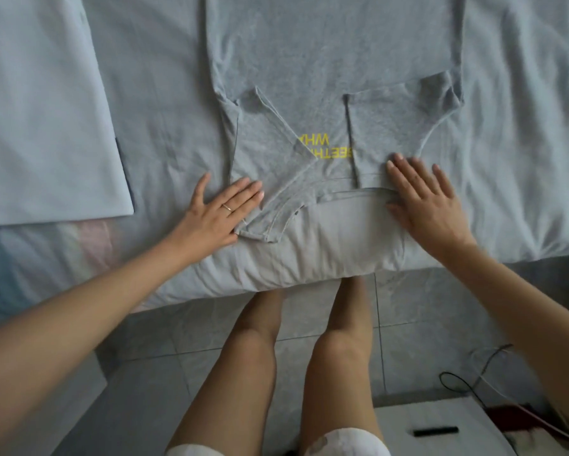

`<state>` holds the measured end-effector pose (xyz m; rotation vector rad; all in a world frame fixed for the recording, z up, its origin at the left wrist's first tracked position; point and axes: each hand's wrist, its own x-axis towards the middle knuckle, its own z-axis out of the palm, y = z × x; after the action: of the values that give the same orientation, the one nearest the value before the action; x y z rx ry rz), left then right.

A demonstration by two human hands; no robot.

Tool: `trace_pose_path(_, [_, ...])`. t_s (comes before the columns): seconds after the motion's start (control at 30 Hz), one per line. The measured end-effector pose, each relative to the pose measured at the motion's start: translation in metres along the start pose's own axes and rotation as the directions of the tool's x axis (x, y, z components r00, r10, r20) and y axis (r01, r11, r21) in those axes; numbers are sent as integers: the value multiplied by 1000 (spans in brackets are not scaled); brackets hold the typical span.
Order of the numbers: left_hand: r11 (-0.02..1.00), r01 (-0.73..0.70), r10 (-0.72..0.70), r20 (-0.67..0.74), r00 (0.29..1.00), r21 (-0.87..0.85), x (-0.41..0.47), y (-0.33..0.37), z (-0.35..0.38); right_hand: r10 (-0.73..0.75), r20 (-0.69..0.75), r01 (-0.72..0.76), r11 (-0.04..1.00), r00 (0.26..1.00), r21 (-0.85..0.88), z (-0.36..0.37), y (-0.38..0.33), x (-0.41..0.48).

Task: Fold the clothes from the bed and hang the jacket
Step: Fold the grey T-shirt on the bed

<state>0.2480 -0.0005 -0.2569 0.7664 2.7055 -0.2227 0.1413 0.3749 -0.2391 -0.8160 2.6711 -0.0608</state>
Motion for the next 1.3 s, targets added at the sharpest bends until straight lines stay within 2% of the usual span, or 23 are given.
trace_pose_path(0.07, [1000,-8,7,-43,999,-24,14,4,-7,-52,22,52,999,998,-4,-6,5,12])
trace_pose_path(0.17, [976,-62,37,-120,992,-210,33,3,-15,-171,78,171,985,982,4,-17,10,33])
trace_pose_path(0.27, [928,-119,102,-67,993,-354,38,-5,-23,-252,126,247,967,959,54,-23,11,43])
trace_pose_path(0.37, [838,-58,62,-11,998,-543,29,-6,-37,-288,147,274,956,946,106,-33,11,41])
trace_pose_path(0.43, [716,-3,25,22,999,-698,20,1,-46,-302,151,295,953,941,69,-38,7,31])
trace_pose_path(0.5, [506,128,40,171,984,-853,7,15,-54,-341,218,334,940,914,71,-36,0,7])
trace_pose_path(0.57, [321,304,208,380,901,-897,-4,26,-63,-361,301,326,932,883,160,-35,-9,-20])
trace_pose_path(0.6, [254,369,318,437,841,-894,-8,30,-66,-348,339,277,930,874,240,-37,-15,-30])
trace_pose_path(0.67, [131,469,489,469,735,-873,-15,34,-73,-281,482,68,908,830,413,-45,-19,-46])
trace_pose_path(0.73, [40,509,542,447,712,-860,-15,28,-79,-255,610,-84,878,750,471,-53,-19,-49])
trace_pose_path(0.77, [16,500,494,442,749,-866,-14,21,-81,-244,615,-129,858,750,498,-57,-17,-45])
trace_pose_path(0.83, [-37,511,286,480,829,-859,-10,0,-88,-182,546,-171,829,818,533,-65,-10,-28])
trace_pose_path(0.87, [-108,536,145,520,842,-837,-6,-11,-93,-124,504,-202,814,855,544,-69,-6,-17])
trace_pose_path(0.9, [-220,538,18,548,836,-814,0,-22,-93,-53,467,-256,779,883,573,-74,-3,-4])
trace_pose_path(0.93, [-342,506,-91,564,821,-792,8,-31,-94,21,442,-326,705,897,630,-79,0,8])
trace_pose_path(0.97, [-414,460,-188,568,801,-786,19,-41,-94,83,434,-392,601,897,696,-82,3,19])
trace_pose_path(1.03, [-436,404,-347,565,749,-804,45,-60,-90,172,444,-475,376,879,795,-86,7,44])
trace_pose_path(1.1, [-392,344,-511,513,689,-853,71,-79,-82,248,436,-492,253,865,833,-82,9,70])
trace_pose_path(1.2, [-333,344,-665,477,574,-878,96,-85,-66,401,435,-541,200,806,817,-63,12,93])
trace_pose_path(1.3, [-330,306,-762,443,472,-893,110,-77,-57,500,424,-581,211,755,786,-50,9,101])
